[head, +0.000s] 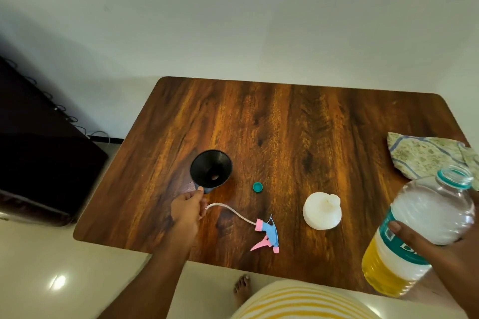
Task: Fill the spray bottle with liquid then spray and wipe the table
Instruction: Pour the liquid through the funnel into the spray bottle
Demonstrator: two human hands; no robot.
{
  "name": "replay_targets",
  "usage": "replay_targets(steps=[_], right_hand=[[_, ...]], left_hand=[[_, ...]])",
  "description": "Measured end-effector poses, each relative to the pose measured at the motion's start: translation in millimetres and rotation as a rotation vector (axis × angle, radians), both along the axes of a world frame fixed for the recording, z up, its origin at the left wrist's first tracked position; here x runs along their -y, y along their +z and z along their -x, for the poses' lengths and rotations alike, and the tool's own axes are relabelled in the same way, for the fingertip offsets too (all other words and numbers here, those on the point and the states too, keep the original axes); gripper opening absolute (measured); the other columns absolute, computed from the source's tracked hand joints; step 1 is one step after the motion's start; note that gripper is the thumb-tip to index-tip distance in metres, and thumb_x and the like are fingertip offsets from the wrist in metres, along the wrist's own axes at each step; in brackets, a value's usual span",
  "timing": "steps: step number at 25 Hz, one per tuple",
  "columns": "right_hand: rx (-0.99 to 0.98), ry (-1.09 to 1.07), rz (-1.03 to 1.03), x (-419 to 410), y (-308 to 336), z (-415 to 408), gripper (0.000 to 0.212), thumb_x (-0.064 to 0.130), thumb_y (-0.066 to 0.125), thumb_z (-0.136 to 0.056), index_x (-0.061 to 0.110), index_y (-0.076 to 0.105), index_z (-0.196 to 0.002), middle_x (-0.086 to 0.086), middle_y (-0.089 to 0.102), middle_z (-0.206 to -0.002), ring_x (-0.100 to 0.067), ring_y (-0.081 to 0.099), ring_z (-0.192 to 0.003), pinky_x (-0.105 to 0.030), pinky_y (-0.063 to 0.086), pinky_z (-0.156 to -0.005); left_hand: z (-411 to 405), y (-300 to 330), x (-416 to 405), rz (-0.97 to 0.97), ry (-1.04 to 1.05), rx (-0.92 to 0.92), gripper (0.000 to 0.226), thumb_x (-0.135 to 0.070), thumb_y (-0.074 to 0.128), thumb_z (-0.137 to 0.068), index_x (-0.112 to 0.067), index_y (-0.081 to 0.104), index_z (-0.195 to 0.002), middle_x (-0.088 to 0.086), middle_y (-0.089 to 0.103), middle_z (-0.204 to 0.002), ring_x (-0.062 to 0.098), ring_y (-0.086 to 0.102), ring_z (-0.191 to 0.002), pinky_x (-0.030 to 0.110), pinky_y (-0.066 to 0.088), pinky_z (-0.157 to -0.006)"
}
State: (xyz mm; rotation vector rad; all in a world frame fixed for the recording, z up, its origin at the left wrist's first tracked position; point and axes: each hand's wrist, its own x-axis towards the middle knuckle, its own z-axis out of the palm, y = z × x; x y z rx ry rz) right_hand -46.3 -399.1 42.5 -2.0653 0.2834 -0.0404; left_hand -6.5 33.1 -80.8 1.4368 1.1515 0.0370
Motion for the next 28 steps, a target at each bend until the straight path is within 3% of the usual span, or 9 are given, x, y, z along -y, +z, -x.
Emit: replay_targets(steps=[2,5,8,10,11,15,18,22,28], right_hand=[[0.008,-0.024,0.006,-5.8,3.0,8.6,0.117,0.056,0.091,-0.041,0.039,0.033,-0.141,0.004,0.047,-0.140,-0.021,0.050,-0.126,-0.049,0.053,-0.093],[0.143,-0.088,0.002,-30.2,18.7,19.8,0.104,0.048,0.092,-0.044,0.047,0.035,-0.131,-0.003,0.045,-0.139,-0.026,0.049,-0.125,-0.049,0.050,-0.094],[0.189,-0.130,-0.034,-50.7,31.8,34.7,0.101,0.071,0.082,-0.031,0.062,0.031,-0.118,0.013,0.048,-0.126,-0.014,0.052,-0.117,-0.041,0.050,-0.088],[0.199,-0.153,-0.031,-50.8,33.2,40.6,0.099,0.062,0.087,-0.037,0.062,0.032,-0.119,0.027,0.050,-0.115,-0.003,0.055,-0.109,-0.037,0.051,-0.085],[0.209,-0.156,-0.026,-49.7,32.8,42.4,0.100,0.058,0.089,-0.040,0.058,0.033,-0.123,0.029,0.050,-0.116,-0.001,0.055,-0.110,-0.037,0.052,-0.085],[0.202,-0.136,0.029,-35.0,30.7,49.4,0.115,0.070,0.081,-0.040,0.030,0.033,-0.137,-0.005,0.050,-0.133,-0.025,0.054,-0.121,-0.047,0.054,-0.088],[0.187,-0.110,0.039,-20.0,30.8,48.7,0.114,0.072,0.080,-0.039,0.035,0.032,-0.136,-0.007,0.049,-0.135,-0.027,0.053,-0.123,-0.050,0.053,-0.089],[0.189,-0.104,-0.011,4.8,33.5,45.8,0.104,0.080,0.076,-0.035,0.057,0.029,-0.125,-0.004,0.048,-0.136,-0.026,0.052,-0.124,-0.045,0.053,-0.089],[0.177,-0.049,-0.036,50.6,31.5,39.6,0.103,0.071,0.080,-0.034,0.059,0.027,-0.123,0.002,0.047,-0.135,-0.022,0.050,-0.123,-0.045,0.053,-0.089]], left_hand=[[-4.0,-4.8,-4.6,0.094,0.028,0.011,0.018,-0.020,0.069,-0.092,-0.002,0.072,-0.090,0.023,0.074,-0.089,0.023,0.061,-0.063,0.031,0.051,-0.056],[-10.8,-9.5,-13.1,0.293,0.073,-0.001,0.019,-0.012,0.070,-0.091,0.002,0.069,-0.104,0.023,0.072,-0.093,0.024,0.067,-0.072,0.040,0.058,-0.080],[-16.3,-24.6,-26.3,0.462,0.058,0.010,0.027,-0.014,0.071,-0.090,0.001,0.068,-0.112,0.017,0.072,-0.091,0.021,0.069,-0.071,0.036,0.060,-0.069],[-18.0,-29.5,-28.7,0.505,0.063,0.033,0.029,-0.016,0.070,-0.091,0.000,0.067,-0.115,0.013,0.071,-0.086,0.019,0.068,-0.070,0.034,0.059,-0.067],[-18.3,-27.3,-28.0,0.500,0.072,0.053,0.028,-0.015,0.069,-0.091,-0.001,0.067,-0.115,0.012,0.069,-0.083,0.019,0.067,-0.069,0.033,0.059,-0.068],[-12.2,8.2,-6.5,0.424,-0.016,0.209,0.005,-0.007,0.063,-0.094,-0.004,0.067,-0.097,0.010,0.063,-0.079,0.014,0.060,-0.066,0.020,0.056,-0.052],[0.5,45.9,29.7,0.415,-0.172,0.341,0.009,-0.006,0.060,-0.095,-0.010,0.066,-0.091,0.006,0.063,-0.077,0.011,0.057,-0.064,0.016,0.051,-0.052],[12.9,78.5,91.0,0.433,-0.367,0.424,0.008,-0.008,0.062,-0.093,-0.011,0.066,-0.087,0.002,0.064,-0.068,0.007,0.059,-0.058,0.015,0.050,-0.053],[29.4,79.8,166.5,0.367,-0.517,0.418,0.006,-0.006,0.066,-0.090,-0.004,0.069,-0.095,0.006,0.066,-0.067,0.011,0.058,-0.056,0.018,0.050,-0.052]])
